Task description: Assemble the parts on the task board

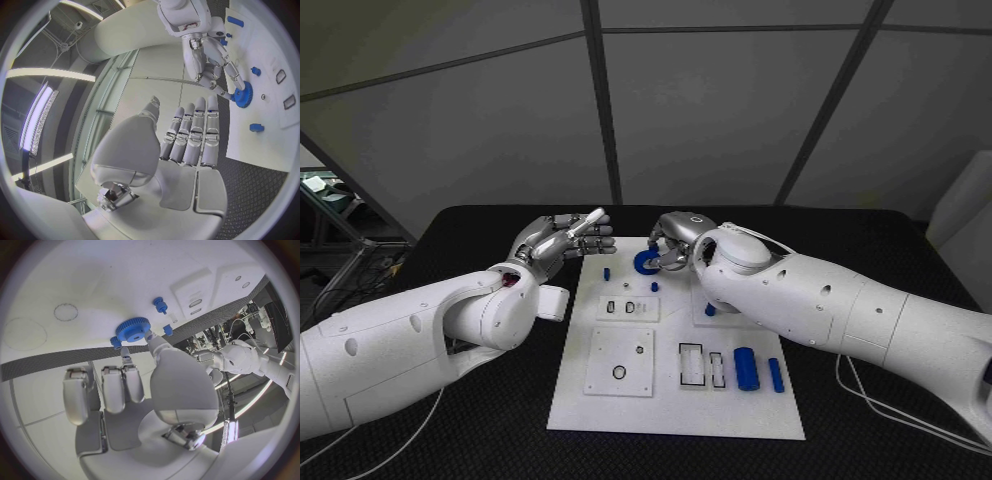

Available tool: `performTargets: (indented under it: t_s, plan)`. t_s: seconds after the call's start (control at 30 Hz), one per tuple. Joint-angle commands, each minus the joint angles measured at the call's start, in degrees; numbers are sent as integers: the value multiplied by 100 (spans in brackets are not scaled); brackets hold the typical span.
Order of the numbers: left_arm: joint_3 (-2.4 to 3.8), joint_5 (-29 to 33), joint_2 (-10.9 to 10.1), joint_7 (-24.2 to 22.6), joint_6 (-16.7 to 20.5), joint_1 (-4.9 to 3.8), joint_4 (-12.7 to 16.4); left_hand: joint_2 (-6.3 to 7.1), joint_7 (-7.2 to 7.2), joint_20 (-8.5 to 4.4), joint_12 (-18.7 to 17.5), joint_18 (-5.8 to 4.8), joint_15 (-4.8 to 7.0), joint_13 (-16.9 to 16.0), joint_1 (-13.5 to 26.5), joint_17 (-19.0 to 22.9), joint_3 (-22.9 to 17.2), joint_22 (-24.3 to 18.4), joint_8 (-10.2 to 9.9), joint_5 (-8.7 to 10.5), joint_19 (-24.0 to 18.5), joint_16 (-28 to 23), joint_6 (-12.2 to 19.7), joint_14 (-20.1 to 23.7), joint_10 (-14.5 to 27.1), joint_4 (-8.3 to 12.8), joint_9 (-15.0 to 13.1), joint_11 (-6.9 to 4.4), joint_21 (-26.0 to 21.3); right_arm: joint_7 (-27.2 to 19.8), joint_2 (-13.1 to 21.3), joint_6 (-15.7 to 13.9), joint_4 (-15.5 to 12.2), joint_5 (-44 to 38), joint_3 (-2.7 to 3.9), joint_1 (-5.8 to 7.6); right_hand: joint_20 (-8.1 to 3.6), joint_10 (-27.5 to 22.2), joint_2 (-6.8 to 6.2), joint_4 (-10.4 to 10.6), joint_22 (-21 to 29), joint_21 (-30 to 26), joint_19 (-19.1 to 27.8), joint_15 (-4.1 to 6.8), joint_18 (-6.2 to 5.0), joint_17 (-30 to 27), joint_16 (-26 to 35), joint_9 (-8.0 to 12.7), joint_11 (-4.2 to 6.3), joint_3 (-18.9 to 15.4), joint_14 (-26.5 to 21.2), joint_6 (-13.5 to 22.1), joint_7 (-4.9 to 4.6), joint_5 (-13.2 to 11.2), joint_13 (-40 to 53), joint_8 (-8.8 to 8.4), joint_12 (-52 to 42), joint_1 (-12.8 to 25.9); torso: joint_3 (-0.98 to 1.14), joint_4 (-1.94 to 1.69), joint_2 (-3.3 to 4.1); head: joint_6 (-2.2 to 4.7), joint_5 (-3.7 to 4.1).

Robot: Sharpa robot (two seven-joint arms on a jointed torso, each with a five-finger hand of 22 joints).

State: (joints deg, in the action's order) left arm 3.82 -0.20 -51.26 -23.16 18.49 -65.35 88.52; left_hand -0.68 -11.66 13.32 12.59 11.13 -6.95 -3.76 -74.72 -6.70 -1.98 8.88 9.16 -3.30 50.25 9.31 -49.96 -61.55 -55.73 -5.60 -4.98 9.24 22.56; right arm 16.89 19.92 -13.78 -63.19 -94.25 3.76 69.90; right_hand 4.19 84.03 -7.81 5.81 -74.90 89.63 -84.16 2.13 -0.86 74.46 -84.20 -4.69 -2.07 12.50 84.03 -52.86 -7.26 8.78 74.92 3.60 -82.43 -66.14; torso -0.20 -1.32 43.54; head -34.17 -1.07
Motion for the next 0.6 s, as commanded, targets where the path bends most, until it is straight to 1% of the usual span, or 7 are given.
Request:
performTargets:
  t_s: [0.03, 0.13, 0.3, 0.37, 0.43, 0.5, 0.6]
  plan:
    - [7, -19, 6, -43, -23, -15, 2, 12, -14, -14, -25, -72, -16, 6, 6, -8, 5, -7, -33, 28, 38, -35, -35, -20, -21, 18, 10, 11, 18, 13, -3, 256, 12, 73, 1, 15, 41, 184, 5, 141, -1510, 37, -584, -26, 86, 4, 13, 11, -33, -19, 292, -1, -1, 19, 727, 14, 36, 76, 4, 4, 1, -1, 0]
    - [7, -19, 6, -40, -23, -16, 0, 9, -17, -13, -34, -73, -17, 5, 5, -9, 11, -11, -39, 28, 36, -44, -38, -20, -24, 26, 11, 14, 15, 18, 2, 288, 16, 92, 0, 15, 40, 185, 1, 222, -1510, 37, -584, -26, 86, 18, 8, 16, -33, -26, 294, -17, 2, 32, 730, 17, 34, 104, 5, 5, 1, 0, 0]
    - [7, -19, 2, -33, -25, -17, 0, 9, -17, -13, -34, -73, -17, 5, 5, -9, 11, -11, -39, 28, 36, -44, -38, -20, -24, 26, 11, 14, 15, 2, 40, 337, -16, 160, 0, 15, 34, 197, 38, 324, -1510, 37, -584, -17, 86, 67, -11, 7, -18, -11, 304, -116, 23, 52, 751, 47, 13, 115, 5, 4, 1, -3, 2]
    - [7, -19, 1, -31, -24, -17, -2, 9, -17, -13, -34, -73, -17, 5, 5, -9, 11, -11, -39, 28, 36, -44, -38, -20, -24, 26, 11, 14, 15, 3, 63, 278, -36, 175, -1, 15, 33, 200, 46, 341, -1510, 37, -584, -16, 86, 72, -13, 7, -15, -9, 305, -129, 25, 54, 756, 48, 8, 118, 6, 8, -2, 4, -1]
    - [7, -19, -1, -31, -27, -17, -1, 9, -17, -13, -34, -73, -17, 5, 5, -9, 11, -11, -39, 28, 36, -44, -38, -20, -24, 26, 11, 14, 15, -20, 103, 72, -73, 188, -1, 14, 32, 201, 49, 347, -1510, 37, -584, -15, 86, 72, -14, 7, -15, -8, 305, -133, 26, 57, 757, 48, 7, 119, 6, 7, -5, 7, -4]
    - [6, -19, -5, -30, -30, -17, -2, 9, -19, -13, -37, -73, -18, 6, 4, -9, 13, -12, -41, 28, 36, -47, -36, -21, -22, 28, 12, 15, 14, -102, 171, -291, -138, 227, -1, 13, 30, 222, 37, 357, -1510, 37, -584, -13, 86, 83, -18, 9, -12, -10, 307, -136, 28, 69, 796, 44, -33, 114, 9, 7, -6, 14, -2]
    - [6, -19, -14, -30, -31, -17, -18, 9, -19, -13, -38, -73, -18, 6, 4, -9, 13, -12, -42, 28, 36, -48, -36, -21, -22, 29, 12, 16, 14, -332, 322, -869, -269, 391, -1, 12, 26, 232, -9, 353, -1510, 37, -584, -9, 86, 78, -17, 18, -9, -8, 306, -136, 30, 83, 808, 29, -46, 51, 17, 20, -9, 33, -6]
